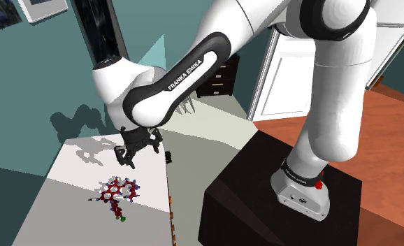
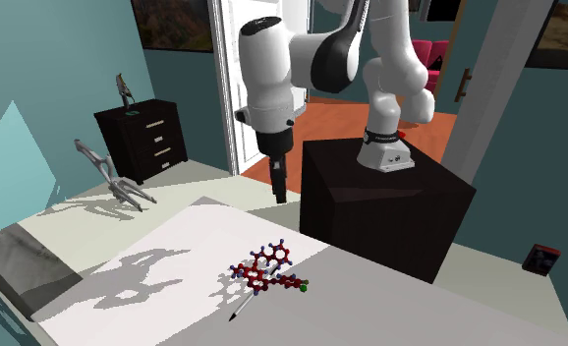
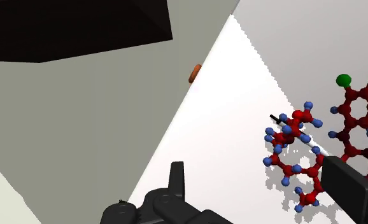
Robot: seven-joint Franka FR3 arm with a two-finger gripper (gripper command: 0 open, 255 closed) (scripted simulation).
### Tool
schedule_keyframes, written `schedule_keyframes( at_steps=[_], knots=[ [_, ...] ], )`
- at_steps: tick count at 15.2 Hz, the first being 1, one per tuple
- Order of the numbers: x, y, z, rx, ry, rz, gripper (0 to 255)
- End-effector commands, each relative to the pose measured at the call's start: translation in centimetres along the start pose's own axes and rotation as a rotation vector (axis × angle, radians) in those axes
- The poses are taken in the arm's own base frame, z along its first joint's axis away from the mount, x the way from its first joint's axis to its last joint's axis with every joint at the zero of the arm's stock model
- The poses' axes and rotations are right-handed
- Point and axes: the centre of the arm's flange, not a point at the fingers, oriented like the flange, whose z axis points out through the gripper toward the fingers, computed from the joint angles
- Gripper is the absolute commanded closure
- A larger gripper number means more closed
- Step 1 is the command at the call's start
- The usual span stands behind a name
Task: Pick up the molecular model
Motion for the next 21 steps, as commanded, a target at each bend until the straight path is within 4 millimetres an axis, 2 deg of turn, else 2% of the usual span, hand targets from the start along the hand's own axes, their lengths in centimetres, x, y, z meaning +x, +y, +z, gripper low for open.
schedule_keyframes(
  at_steps=[1, 8, 15, 17, 18, 21],
  knots=[
    [0.6, -1.9, 1.8, -0.01, -0.009, -0.001, 0],
    [2.3, -8.9, 8.1, -0.04, -0.04, -0.006, 0],
    [2.6, -9.1, 11.7, -0.04, -0.04, -0.006, 0],
    [2.7, -9.2, 12.0, -0.04, -0.04, -0.006, 0],
    [2.6, -9.2, 12.0, -0.04, -0.04, -0.006, 255],
    [2.6, -9.2, 12.0, -0.04, -0.04, -0.006, 255]
  ],
)
